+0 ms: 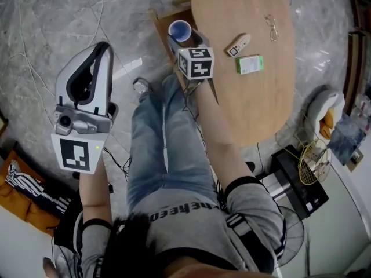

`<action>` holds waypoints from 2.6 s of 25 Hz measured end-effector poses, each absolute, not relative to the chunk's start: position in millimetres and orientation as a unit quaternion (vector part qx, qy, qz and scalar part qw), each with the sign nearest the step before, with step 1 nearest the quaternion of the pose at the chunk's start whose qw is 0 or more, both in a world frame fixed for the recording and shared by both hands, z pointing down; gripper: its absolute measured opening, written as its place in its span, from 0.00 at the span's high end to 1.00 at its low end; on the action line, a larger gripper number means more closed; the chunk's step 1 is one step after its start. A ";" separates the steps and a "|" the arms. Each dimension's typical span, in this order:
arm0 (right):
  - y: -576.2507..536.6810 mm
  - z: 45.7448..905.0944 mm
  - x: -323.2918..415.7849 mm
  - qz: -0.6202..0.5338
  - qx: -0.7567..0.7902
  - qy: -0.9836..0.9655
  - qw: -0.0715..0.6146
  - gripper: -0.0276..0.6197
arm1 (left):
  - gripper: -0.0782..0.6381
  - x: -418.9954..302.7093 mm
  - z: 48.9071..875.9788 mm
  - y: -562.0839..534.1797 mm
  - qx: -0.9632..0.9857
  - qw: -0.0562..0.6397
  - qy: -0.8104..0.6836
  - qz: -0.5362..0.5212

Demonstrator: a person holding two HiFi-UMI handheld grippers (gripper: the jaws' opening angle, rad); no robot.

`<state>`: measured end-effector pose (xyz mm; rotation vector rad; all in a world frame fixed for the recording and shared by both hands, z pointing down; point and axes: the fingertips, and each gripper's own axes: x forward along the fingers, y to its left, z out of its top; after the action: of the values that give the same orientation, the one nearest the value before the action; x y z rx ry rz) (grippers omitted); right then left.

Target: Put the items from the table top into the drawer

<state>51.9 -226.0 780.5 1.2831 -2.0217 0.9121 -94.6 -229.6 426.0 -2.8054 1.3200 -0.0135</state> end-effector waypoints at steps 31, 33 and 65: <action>-248.3 871.6 47.9 0.331 0.473 -0.740 0.345 0.44 | 0.88 -100.1 488.2 -251.4 -0.889 -0.016 0.455 -0.044; -247.5 872.2 47.2 0.333 0.471 -0.739 0.348 0.44 | 0.88 -99.0 489.7 -253.1 -0.889 -0.016 0.456 -0.045; -217.7 777.8 64.9 0.378 0.547 -0.703 0.253 0.95 | 0.88 -102.5 431.5 -236.7 -0.892 0.011 0.451 -0.027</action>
<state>64.9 -217.7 777.8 1.4881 -1.9098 1.0271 -102.5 -236.7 431.5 -2.7822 1.4075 -0.0850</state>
